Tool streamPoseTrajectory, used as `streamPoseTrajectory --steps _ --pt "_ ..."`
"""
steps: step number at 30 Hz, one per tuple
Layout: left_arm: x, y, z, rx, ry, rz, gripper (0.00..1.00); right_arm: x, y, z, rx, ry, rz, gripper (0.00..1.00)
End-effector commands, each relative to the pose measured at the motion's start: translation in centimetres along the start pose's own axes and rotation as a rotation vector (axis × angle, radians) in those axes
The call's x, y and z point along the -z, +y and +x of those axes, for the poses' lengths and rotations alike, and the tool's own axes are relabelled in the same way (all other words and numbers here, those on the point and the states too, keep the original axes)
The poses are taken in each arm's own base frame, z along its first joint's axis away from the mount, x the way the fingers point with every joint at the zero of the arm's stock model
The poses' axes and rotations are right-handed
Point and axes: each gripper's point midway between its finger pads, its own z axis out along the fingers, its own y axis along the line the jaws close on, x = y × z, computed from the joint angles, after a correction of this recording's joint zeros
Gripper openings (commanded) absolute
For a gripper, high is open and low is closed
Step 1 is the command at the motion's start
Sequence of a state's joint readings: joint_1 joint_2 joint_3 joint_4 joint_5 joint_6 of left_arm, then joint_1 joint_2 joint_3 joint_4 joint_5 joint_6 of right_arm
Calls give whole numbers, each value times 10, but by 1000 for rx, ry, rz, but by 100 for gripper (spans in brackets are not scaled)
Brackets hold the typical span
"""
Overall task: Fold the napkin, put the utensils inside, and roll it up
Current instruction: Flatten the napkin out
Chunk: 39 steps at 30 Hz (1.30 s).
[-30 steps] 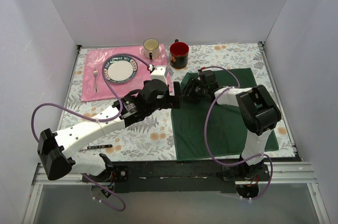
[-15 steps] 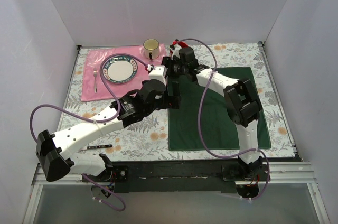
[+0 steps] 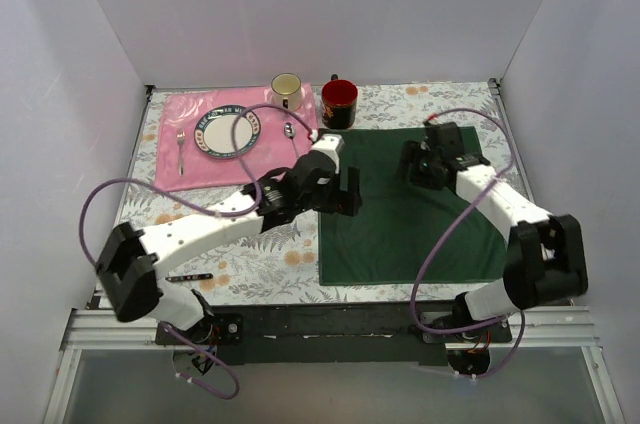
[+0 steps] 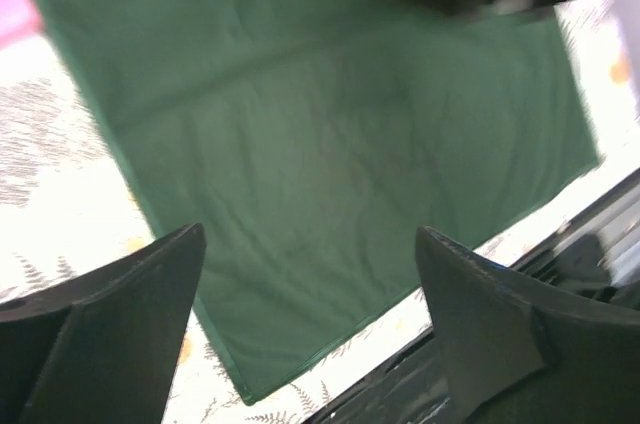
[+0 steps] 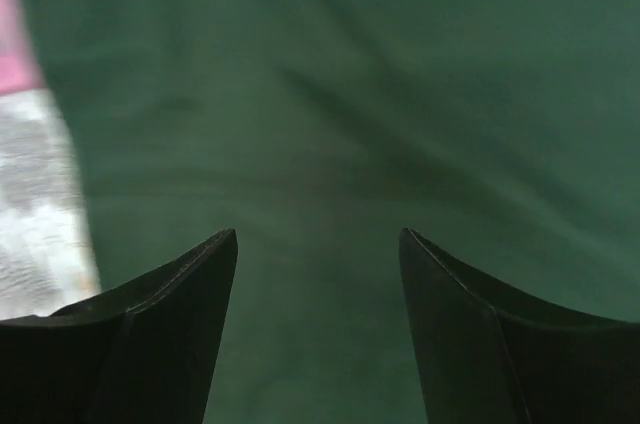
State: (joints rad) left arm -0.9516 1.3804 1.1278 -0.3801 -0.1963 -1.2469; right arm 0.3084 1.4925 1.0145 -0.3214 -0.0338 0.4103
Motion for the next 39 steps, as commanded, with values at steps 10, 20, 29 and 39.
streamPoseTrajectory --steps 10,20,29,39 --pt "-104 -2 87 -96 257 -29 58 44 -169 41 -234 -55 468 57" --pt "-110 -13 142 -52 373 0 55 36 -216 71 -391 20 605 47" --pt "-110 -50 180 -37 482 115 55 60 -253 92 -469 23 731 48" --pt "-87 -83 114 -72 309 141 65 63 -191 -10 -192 -220 502 62"
